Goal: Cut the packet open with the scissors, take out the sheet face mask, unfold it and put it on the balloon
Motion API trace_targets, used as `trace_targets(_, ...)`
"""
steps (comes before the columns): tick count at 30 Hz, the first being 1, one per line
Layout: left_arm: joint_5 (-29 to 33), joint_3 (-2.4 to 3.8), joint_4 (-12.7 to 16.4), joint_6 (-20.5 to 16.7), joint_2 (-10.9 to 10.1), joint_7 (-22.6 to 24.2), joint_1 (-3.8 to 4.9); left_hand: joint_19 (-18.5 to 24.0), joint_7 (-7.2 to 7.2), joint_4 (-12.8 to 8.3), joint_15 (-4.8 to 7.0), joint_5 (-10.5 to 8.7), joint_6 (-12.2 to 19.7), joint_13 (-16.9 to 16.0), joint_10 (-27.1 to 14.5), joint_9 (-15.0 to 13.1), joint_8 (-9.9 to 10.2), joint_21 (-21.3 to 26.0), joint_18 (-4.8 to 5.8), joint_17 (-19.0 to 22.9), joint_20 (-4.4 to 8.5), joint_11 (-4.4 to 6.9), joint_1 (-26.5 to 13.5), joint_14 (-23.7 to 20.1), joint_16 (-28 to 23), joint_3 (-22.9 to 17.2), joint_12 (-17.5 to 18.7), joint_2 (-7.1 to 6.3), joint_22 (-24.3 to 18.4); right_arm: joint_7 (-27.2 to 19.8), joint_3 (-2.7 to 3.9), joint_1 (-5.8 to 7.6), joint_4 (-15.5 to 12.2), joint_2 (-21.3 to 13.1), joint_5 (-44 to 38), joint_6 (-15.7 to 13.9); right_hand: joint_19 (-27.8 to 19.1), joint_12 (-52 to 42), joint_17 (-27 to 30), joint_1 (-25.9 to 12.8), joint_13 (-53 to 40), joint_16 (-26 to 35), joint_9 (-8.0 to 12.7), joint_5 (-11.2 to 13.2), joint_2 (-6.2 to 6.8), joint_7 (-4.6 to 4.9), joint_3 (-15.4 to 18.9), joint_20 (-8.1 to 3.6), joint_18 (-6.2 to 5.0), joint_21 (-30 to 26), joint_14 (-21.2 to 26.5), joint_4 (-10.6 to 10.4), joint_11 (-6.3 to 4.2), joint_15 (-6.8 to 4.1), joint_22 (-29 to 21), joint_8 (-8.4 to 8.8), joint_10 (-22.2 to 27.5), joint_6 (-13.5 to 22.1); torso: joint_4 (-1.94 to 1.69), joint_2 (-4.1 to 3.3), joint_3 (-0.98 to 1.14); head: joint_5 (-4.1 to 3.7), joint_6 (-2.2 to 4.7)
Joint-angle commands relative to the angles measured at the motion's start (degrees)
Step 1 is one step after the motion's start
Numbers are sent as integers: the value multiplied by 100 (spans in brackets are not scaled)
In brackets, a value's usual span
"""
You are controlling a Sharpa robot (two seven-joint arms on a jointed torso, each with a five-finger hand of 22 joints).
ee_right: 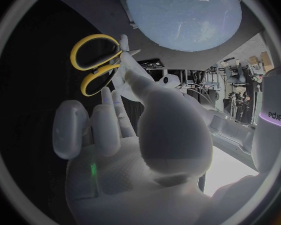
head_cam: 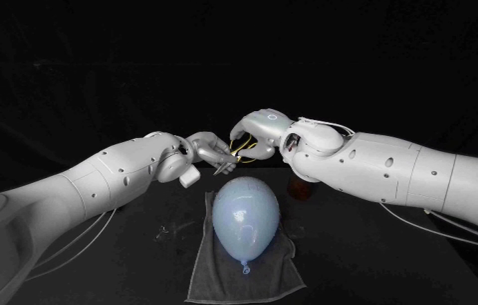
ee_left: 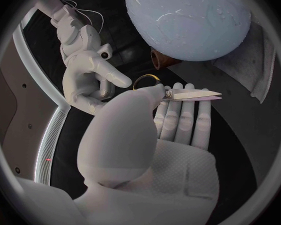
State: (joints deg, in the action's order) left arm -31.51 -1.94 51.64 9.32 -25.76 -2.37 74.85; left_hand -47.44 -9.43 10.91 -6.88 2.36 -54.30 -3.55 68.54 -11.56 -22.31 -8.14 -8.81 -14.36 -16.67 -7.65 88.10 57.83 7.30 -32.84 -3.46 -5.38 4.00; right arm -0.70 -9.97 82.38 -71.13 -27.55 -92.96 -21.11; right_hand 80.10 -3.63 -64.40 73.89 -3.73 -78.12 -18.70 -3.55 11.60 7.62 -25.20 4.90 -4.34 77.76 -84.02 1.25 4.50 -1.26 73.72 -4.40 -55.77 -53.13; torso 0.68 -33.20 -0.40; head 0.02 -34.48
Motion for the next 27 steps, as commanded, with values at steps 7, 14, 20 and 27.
trace_targets(7,60,8,60,205,-5,-16,22,-48,-46,-14,17,39,-5,-7,85,-688,-40,29,-114,-15,9,37,-4,45,2,-49,-15,62,3,286,-14,-39,79,11,-599,498,61,-51,-66,79,-25,-83,-11,29,-63,-35,78,-42,55,83,-194,-7,-25,-56,103,-22,-102,-50,3,4,6,-1,8)
trace_targets(14,72,8,53,215,-18,-38,27,-49,-46,-18,17,40,-4,-7,86,-691,-42,29,-114,-16,9,37,-11,46,2,-54,-15,61,3,351,-17,-45,54,-66,-682,528,105,-124,-106,76,-58,-129,-29,33,-88,6,89,-33,75,143,-201,-26,13,-33,197,-85,-374,-170,6,4,10,4,-6)
trace_targets(20,68,8,55,254,-28,-60,30,-49,-46,-21,17,39,-4,-7,87,-692,-43,29,-114,-17,9,37,-15,46,2,-58,-15,61,3,442,-18,-46,80,-71,-739,449,86,-122,-104,91,-57,-131,-29,34,-101,11,75,-31,68,122,-200,-23,16,-31,171,-88,-391,-176,0,3,10,-6,-13)
trace_targets(27,53,7,64,403,-23,-109,33,-50,-46,-26,17,39,-3,-6,88,-694,-44,29,-114,-18,9,37,-22,46,2,-62,-15,60,3,486,-18,-46,169,-15,-779,494,32,-103,-5,100,-50,-87,-26,33,-119,22,58,-28,47,58,-178,-27,22,-28,91,-83,-380,-169,3,5,3,-20,-22)
